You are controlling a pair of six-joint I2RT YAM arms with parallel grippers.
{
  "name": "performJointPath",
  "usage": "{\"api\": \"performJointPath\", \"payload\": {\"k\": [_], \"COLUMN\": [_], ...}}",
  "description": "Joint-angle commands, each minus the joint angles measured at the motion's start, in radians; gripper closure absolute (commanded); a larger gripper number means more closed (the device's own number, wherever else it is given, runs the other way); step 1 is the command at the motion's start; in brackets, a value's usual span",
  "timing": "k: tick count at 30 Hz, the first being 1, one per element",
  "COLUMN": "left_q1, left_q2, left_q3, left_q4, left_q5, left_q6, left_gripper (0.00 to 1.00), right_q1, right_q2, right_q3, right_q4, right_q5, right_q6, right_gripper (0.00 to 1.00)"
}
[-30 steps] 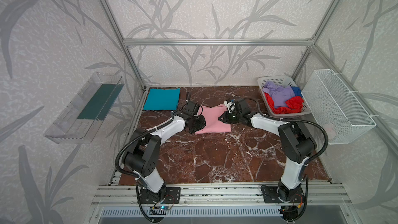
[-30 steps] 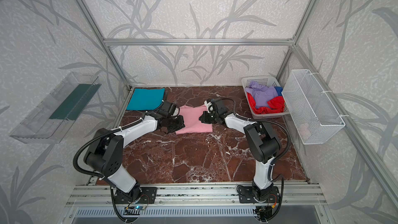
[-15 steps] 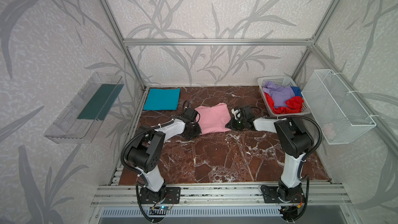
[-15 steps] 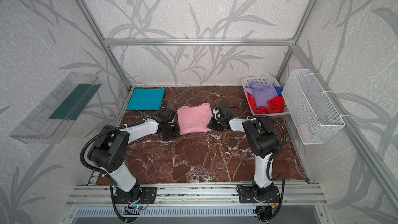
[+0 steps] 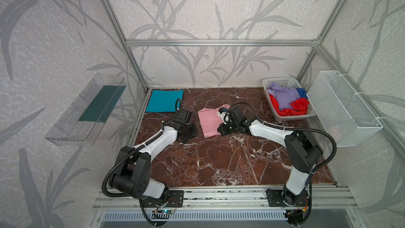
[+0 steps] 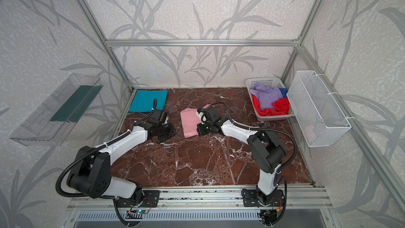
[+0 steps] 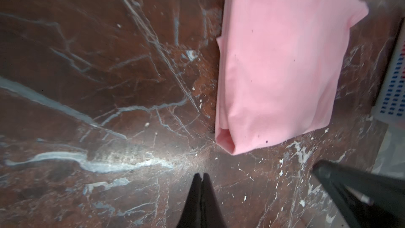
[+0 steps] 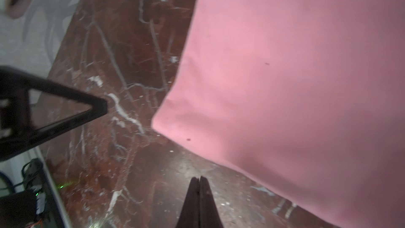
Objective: Fold and stack the t-shirts
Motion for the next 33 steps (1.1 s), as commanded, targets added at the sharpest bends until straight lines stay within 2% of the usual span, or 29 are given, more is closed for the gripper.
{"api": "performJointPath", "payload": {"k": [1,9,13,14,18,20,22,25,29,33], "left_q1": [0.038,0.092,0.109,0.110,0.105,0.101,0.099,0.099,0.097,0.096], "left_q2": [-0.037,-0.102,-0.096,-0.086,0.015,0.076,0.136,0.215,0.271,0.280], "left_q3": [-0.041,-0.101,-0.113,-0.113,-0.102,-0.097,-0.086,-0.063,-0.030,-0.007], "left_q4": [0.013,-0.001,0.014,0.030,0.176,0.268,0.347,0.439,0.499,0.467], "left_q5": [0.018,0.021,0.041,0.051,0.141,0.171,0.193,0.219,0.229,0.192], "left_q6": [-0.033,-0.022,-0.011,-0.011,-0.036,-0.063,-0.089,-0.122,-0.144,-0.130], "left_gripper": [1.00,1.00,0.96,0.91,0.61,0.52,0.49,0.49,0.73,0.86], "right_q1": [-0.002,0.023,0.049,0.056,0.064,0.064,0.064,0.064,0.066,0.069], "right_q2": [0.060,0.304,0.326,0.323,0.286,0.250,0.216,0.185,0.187,0.207], "right_q3": [0.052,0.163,0.139,0.129,0.086,0.066,0.060,0.071,0.075,0.061], "right_q4": [-0.052,0.020,0.026,0.026,0.044,0.058,0.058,0.058,0.093,0.148], "right_q5": [0.006,-0.109,-0.100,-0.092,-0.087,-0.084,-0.082,-0.097,-0.154,-0.194], "right_q6": [-0.020,0.071,0.082,0.081,0.084,0.085,0.085,0.089,0.132,0.183], "right_gripper": [0.99,1.00,1.00,1.00,1.00,1.00,1.00,1.00,1.00,1.00]}}
